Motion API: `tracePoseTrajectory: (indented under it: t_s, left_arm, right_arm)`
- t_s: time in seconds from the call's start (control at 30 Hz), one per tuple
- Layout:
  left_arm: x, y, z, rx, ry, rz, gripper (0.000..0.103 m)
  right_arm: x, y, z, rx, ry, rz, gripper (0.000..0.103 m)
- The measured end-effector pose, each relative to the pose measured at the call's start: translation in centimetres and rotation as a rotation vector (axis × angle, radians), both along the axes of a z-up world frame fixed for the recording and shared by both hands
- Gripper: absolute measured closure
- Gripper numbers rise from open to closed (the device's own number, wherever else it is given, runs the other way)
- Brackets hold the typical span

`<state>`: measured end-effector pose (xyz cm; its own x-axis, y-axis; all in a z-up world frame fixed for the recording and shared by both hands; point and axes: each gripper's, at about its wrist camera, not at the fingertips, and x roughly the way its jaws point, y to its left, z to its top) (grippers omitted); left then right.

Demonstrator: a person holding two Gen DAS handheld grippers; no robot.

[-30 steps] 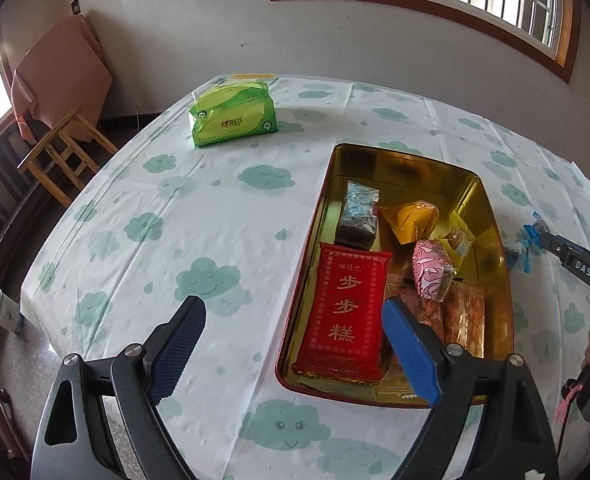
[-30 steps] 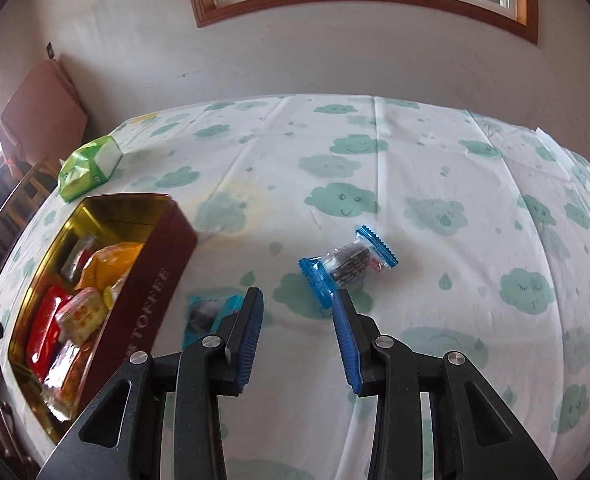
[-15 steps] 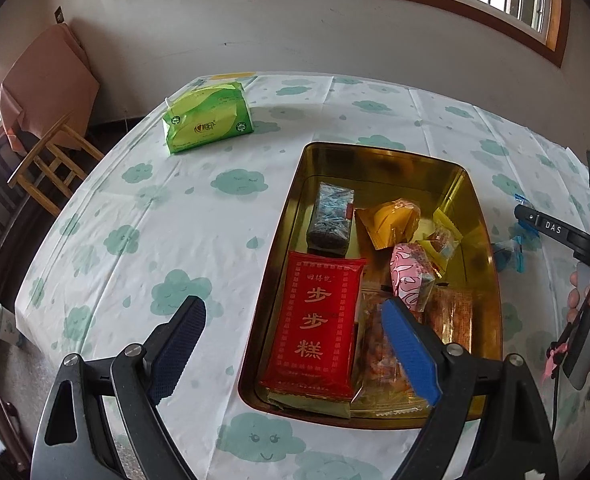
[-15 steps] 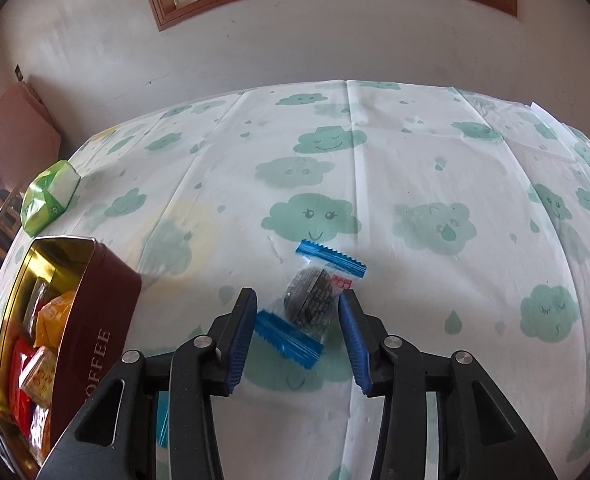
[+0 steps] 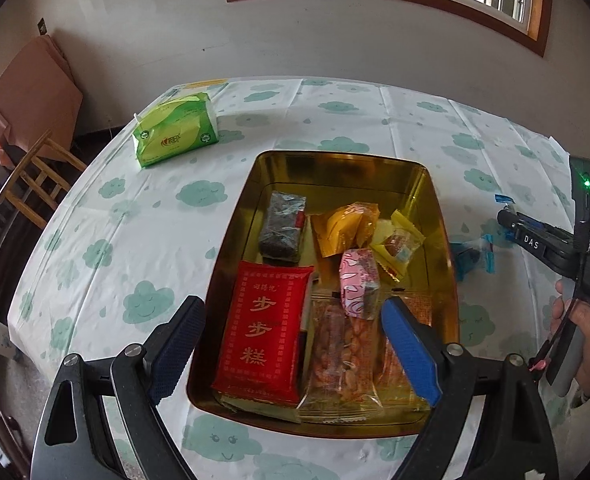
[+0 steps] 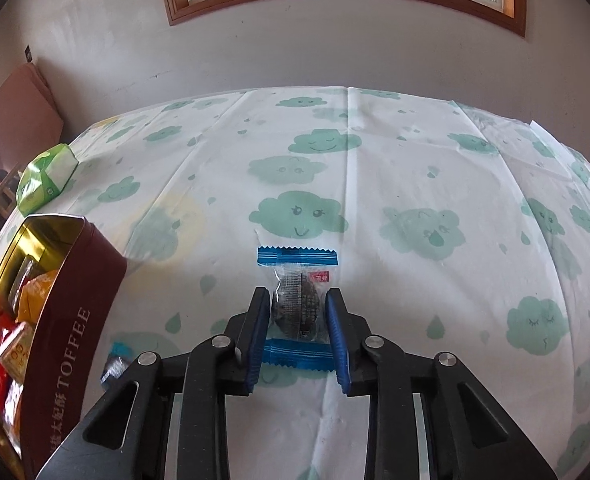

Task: Organize snacks
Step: 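Move the left gripper to the teal-ended candy and grasp it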

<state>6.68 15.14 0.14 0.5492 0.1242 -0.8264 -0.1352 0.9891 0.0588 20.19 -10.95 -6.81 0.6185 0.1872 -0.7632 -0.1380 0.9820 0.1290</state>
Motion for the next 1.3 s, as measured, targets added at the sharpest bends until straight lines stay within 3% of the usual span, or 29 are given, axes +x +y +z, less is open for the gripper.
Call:
tracePoseTrajectory:
  t_s: [0.27, 0.47, 0.77, 1.0, 1.3]
  left_arm:
    - [1.4, -5.2, -0.2, -0.041, 0.017, -0.086, 0.015]
    - [2.2, -9.4, -0.3, -0.011, 0.012, -0.167, 0.015]
    - [3.6, -13.1, -1.7, 0.002, 0.028, -0.210, 0.016]
    - [4.5, -14.9, -2.5, 0.020, 0.034, -0.245, 0.017]
    - [6.7, -15.5, -3.6, -0.008, 0.061, -0.256, 0.035]
  right_arm:
    - [-2.7, -5.2, -0.3, -0.034, -0.011, -0.049, 0.074]
    - [-4.3, -9.0, -0.5, -0.058, -0.015, -0.093, 0.075]
    - [-5.8, -10.9, -0.6, -0.118, -0.020, -0.077, 0.075]
    - [-6.0, -11.3, -0.8, -0.095, -0.016, -0.073, 0.074]
    - [-6.0, -11.4, -0.8, -0.085, -0.013, -0.073, 0.074]
